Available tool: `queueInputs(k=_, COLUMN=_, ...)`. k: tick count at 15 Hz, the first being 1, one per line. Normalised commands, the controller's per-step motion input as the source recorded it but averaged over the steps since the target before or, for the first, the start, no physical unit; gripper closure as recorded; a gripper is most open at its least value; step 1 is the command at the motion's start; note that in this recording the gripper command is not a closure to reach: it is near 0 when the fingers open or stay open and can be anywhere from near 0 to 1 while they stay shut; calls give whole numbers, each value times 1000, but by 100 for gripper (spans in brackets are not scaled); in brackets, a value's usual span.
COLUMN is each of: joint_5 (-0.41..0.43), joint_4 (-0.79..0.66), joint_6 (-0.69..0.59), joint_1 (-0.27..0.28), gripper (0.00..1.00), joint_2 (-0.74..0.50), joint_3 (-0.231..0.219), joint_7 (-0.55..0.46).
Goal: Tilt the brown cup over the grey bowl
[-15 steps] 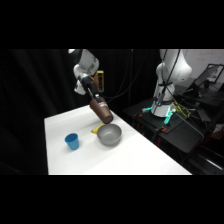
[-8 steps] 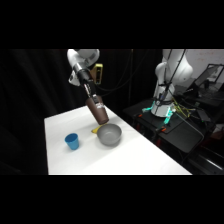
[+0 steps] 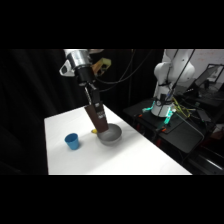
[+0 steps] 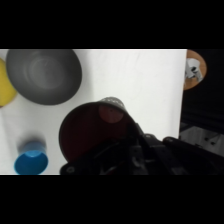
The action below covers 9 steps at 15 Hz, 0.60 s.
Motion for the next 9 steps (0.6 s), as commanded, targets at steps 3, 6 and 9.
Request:
queueInputs(k=3, joint_5=-718, joint_4=79, joint_6=402, joint_1=172, gripper=8, joint_2=141, joint_3=101, joint_7=455)
queueInputs(k=6, joint_5=-633, joint_4=68, joint_6=498, joint_1=126, gripper=8, joint_2=188, joint_3=28, joint_7=428)
queueInputs(k=9, joint_5=-455, joint_4=46, joint_6=405, joint_1=93, gripper=8, joint_2=206, joint_3=-18, joint_7=413)
